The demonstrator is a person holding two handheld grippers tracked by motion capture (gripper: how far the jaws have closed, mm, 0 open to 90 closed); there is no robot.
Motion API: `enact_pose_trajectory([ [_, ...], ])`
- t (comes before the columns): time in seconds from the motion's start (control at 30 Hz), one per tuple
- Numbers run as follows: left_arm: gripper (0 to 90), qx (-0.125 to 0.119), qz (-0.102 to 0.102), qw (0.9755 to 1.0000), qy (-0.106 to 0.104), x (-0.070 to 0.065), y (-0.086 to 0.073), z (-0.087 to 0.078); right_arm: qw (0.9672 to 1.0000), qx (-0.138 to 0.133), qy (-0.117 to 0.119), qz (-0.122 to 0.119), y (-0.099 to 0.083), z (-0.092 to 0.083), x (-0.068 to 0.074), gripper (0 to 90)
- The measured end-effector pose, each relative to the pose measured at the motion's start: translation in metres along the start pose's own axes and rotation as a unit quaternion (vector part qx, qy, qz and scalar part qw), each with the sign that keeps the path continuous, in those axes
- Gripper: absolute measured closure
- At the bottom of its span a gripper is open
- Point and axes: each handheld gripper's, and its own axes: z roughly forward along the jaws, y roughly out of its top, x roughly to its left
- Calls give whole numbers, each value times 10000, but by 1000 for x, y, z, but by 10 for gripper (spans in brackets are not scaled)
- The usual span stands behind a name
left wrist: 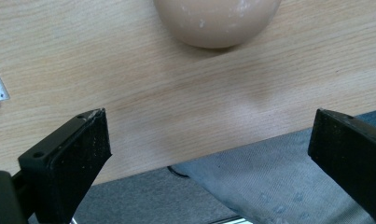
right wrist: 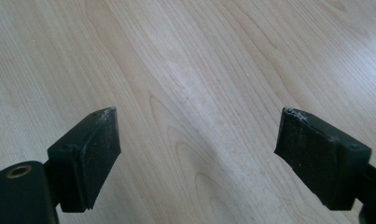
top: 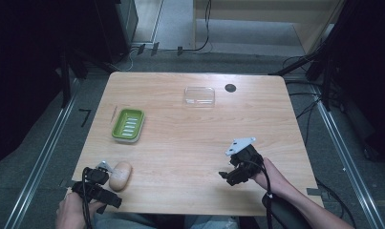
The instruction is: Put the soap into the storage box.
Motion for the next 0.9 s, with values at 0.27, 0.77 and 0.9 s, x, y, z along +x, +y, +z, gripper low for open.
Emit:
enact_pose_trajectory([
  [0.27, 0, 4, 38, 10000, -52, -2, 2, 0, 10000, -1, 0, 16, 0, 0, 0, 140],
  [0.77, 0, -123, 15, 9998, -131, -3, 6, -3, 10000, 22, 49, -54, 4, 4, 1, 140],
  [0.9, 0, -221, -105, 9995, -223, 1, 4, -5, 9998, 42, 92, -163, 10, 9, 3, 140],
])
